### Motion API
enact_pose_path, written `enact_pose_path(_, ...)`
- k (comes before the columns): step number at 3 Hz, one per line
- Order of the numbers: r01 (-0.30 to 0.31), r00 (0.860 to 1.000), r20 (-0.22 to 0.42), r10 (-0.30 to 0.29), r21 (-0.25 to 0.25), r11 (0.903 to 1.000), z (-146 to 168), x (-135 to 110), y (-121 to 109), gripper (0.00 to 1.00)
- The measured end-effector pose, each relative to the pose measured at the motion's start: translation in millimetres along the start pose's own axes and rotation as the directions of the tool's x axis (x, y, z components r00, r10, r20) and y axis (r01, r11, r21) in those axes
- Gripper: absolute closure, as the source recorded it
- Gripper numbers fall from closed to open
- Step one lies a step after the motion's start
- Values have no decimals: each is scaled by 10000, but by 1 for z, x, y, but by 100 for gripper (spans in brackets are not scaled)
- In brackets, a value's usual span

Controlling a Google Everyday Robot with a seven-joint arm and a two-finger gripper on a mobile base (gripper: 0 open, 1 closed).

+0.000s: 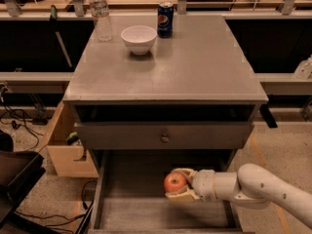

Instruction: Place apple into middle drawer

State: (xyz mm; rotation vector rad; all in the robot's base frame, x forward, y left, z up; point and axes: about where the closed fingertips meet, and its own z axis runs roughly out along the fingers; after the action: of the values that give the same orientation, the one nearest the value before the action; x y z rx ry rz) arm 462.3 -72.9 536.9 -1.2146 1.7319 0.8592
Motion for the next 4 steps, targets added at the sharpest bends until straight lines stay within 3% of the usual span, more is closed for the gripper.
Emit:
enact_pose_path(1, -173, 9998, 57, 179, -895, 9958, 71, 58, 2, 100)
enact_pose_path(3, -237, 9997, 49, 251, -1930, 9809, 138, 98, 11, 100)
enact_pose_path(4, -240, 9996, 66, 258, -1976, 9800, 139, 97, 13, 83)
